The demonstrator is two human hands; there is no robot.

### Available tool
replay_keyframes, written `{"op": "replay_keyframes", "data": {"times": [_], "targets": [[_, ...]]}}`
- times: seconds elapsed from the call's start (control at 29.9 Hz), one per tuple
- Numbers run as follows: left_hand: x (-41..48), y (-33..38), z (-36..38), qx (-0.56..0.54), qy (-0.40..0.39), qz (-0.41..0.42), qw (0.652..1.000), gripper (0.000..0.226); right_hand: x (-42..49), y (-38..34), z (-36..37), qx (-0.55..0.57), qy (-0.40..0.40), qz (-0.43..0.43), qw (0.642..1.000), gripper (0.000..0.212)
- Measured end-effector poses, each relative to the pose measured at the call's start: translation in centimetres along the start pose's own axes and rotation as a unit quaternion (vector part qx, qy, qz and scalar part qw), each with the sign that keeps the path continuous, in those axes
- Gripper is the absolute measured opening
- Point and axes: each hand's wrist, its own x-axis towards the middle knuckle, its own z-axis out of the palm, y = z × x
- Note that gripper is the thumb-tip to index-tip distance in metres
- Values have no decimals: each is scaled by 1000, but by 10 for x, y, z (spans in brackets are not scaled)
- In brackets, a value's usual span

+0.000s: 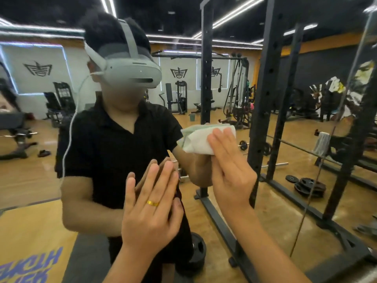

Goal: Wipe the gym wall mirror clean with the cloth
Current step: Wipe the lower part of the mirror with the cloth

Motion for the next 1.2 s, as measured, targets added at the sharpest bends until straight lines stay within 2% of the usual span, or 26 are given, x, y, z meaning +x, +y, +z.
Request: {"op": "replay_keyframes", "data": {"times": [0.27, 0.33, 0.4, 0.47, 0.53, 0.6, 0.67, 0.8, 0.87, 0.94, 1.0, 1.1, 1.2], "targets": [[4, 4, -1, 10, -1, -21, 1000, 41, 132, -37, 34, 64, 30, -55, 996, 37], [4, 3, -2, 6, -6, -24, 1000, 41, 145, -52, 43, 53, 19, -89, 994, 38], [2, 4, -3, 4, -10, -22, 1000, 41, 147, -39, 34, 28, -11, -126, 992, 40], [3, 5, -3, 0, -11, -23, 1000, 42, 145, -7, 14, 1, -5, -97, 995, 37], [4, 7, -3, -8, -13, -26, 1000, 42, 140, 17, -6, -6, 37, -30, 999, 36], [6, 6, -3, -11, -11, -26, 1000, 42, 139, 13, -6, 6, 74, 42, 996, 42], [6, 6, -4, -13, -10, -27, 1000, 42, 147, -15, 13, 11, 88, 72, 993, 38], [3, 4, -3, -23, -5, -32, 999, 38, 158, -89, 63, 85, 25, -36, 995, 42], [2, 4, -3, -25, -3, -33, 999, 35, 160, -103, 68, 117, -10, -88, 989, 44], [4, 5, -4, -15, -5, -30, 999, 38, 159, -89, 58, 121, -45, -136, 982, 44], [5, 5, -5, 0, -6, -17, 1000, 41, 146, -54, 41, 90, -66, -144, 983, 42], [4, 5, -3, 9, -1, -13, 1000, 39, 106, 16, 1, 18, -53, -85, 995, 40], [5, 8, 0, 6, 13, -21, 1000, 37, 50, 65, -37, 1, -3, 21, 1000, 35]]}}
